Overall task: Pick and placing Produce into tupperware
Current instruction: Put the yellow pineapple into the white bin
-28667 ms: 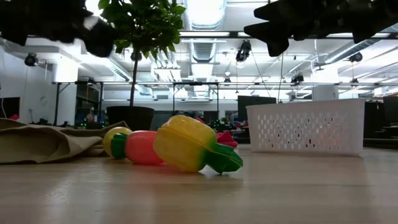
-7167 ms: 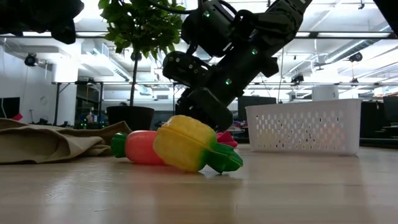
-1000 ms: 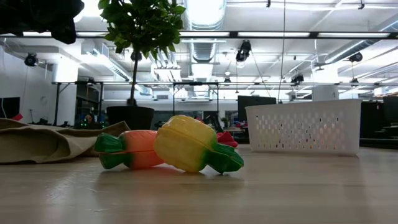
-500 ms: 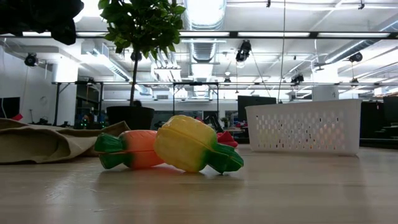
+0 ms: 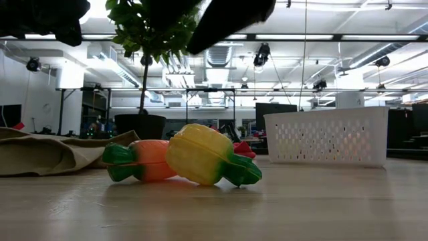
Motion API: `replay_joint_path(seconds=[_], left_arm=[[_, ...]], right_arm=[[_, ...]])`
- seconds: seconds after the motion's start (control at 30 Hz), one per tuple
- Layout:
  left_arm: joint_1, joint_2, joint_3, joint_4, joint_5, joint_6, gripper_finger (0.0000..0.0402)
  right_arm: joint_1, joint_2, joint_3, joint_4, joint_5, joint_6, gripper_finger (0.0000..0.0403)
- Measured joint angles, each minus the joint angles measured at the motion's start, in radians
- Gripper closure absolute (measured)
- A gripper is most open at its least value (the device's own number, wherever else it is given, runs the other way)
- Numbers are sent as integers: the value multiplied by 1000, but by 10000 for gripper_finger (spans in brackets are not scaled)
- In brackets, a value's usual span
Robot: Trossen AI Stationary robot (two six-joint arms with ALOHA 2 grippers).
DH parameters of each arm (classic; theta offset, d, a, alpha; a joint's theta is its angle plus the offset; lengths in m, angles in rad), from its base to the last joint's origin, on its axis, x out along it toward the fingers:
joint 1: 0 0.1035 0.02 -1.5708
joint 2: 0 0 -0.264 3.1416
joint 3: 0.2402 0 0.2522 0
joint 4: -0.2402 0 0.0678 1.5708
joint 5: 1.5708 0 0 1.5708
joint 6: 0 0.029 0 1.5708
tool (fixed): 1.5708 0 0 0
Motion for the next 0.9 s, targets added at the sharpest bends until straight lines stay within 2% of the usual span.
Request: replay_joint_path(seconds=[0.27, 0.5, 0.9], left_arm=[[0, -3, 0, 2, 0, 0, 387], [0, -1, 0, 1, 0, -4, 387], [0, -1, 0, 1, 0, -5, 387]], right_arm=[[-1, 68, 35, -44, -101, 4, 62], [-17, 64, -19, -38, -102, 26, 73], [-47, 64, -58, -26, -107, 55, 65]])
